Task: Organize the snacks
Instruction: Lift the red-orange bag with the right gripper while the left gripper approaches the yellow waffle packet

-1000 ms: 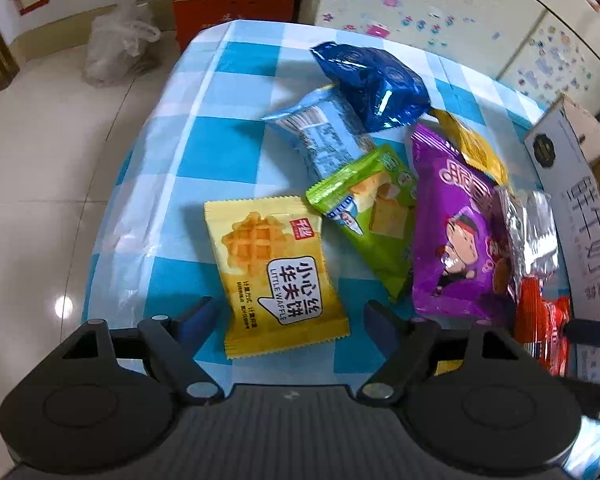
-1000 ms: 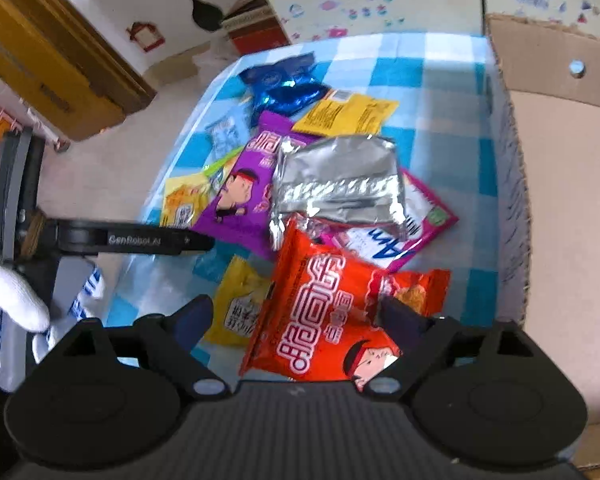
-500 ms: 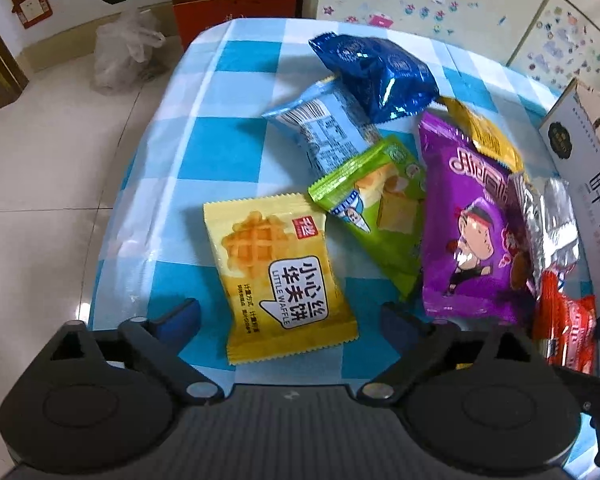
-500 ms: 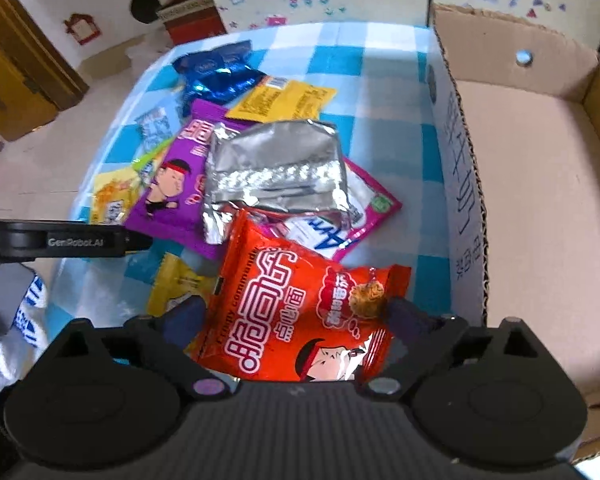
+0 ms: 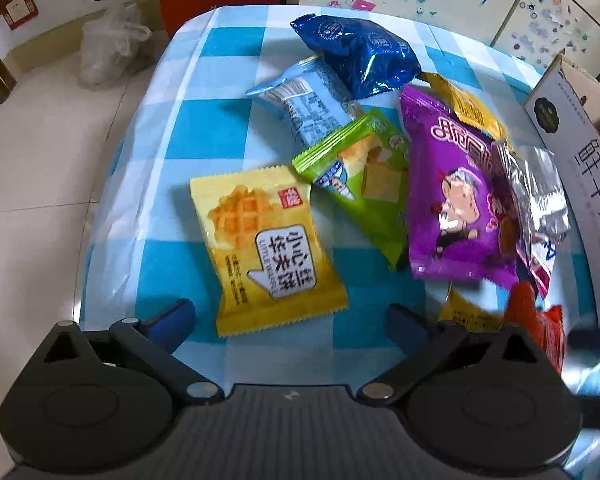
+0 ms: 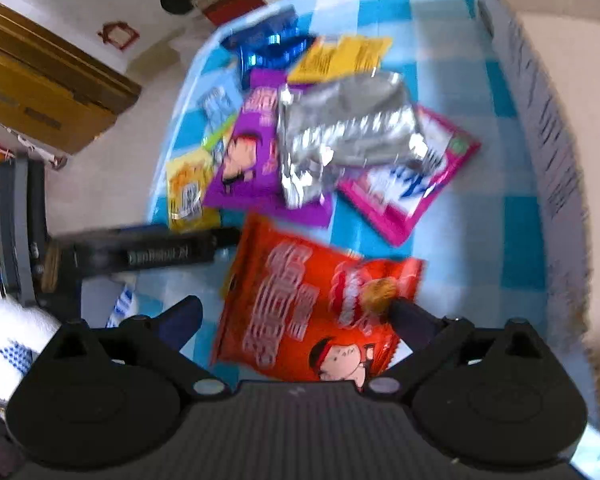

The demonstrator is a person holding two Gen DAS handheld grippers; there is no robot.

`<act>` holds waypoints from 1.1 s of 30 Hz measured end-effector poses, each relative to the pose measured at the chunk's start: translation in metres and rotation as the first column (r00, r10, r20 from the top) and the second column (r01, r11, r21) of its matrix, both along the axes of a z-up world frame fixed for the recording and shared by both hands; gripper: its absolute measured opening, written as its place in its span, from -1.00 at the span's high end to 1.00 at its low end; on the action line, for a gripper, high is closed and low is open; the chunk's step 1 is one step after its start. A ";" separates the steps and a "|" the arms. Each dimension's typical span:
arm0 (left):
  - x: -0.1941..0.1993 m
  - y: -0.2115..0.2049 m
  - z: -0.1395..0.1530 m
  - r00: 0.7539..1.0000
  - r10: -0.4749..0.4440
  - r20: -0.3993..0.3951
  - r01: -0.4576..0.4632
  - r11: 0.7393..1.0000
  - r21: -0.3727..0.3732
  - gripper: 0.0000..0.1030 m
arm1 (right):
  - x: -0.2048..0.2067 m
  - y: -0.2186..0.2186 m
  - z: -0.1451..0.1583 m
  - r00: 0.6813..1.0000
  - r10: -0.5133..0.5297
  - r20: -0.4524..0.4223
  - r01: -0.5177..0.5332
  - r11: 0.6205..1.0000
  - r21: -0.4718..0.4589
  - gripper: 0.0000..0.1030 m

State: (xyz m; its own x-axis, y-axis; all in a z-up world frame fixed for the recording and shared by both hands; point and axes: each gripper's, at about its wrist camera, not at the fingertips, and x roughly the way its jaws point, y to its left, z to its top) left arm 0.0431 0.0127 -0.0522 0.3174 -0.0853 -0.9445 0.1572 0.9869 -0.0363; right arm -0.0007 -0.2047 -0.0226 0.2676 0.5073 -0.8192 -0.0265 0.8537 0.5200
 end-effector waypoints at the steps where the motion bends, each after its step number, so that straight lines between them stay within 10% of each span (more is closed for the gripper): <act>1: -0.001 0.001 0.000 1.000 0.000 0.005 0.000 1.000 0.000 -0.99 | 0.000 -0.002 0.003 1.000 -0.008 0.021 0.009 1.000 -0.030 -0.95; 24: 0.009 0.000 -0.002 1.000 0.021 -0.023 -0.021 1.000 -0.002 -1.00 | -0.005 0.020 -0.016 0.999 -0.031 -0.027 0.028 0.993 -0.118 -0.99; 33: 0.025 0.019 0.000 0.990 0.141 -0.021 -0.142 0.989 -0.048 -1.00 | -0.006 0.015 -0.012 0.998 -0.053 -0.013 0.052 0.993 -0.109 -0.64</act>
State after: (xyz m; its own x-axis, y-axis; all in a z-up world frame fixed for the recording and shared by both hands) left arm 0.0682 0.0317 -0.0527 0.3131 -0.0870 -0.9457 0.0152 0.9961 -0.0866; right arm -0.0062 -0.1894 -0.0346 0.2780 0.4006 -0.8730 0.0275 0.9052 0.4241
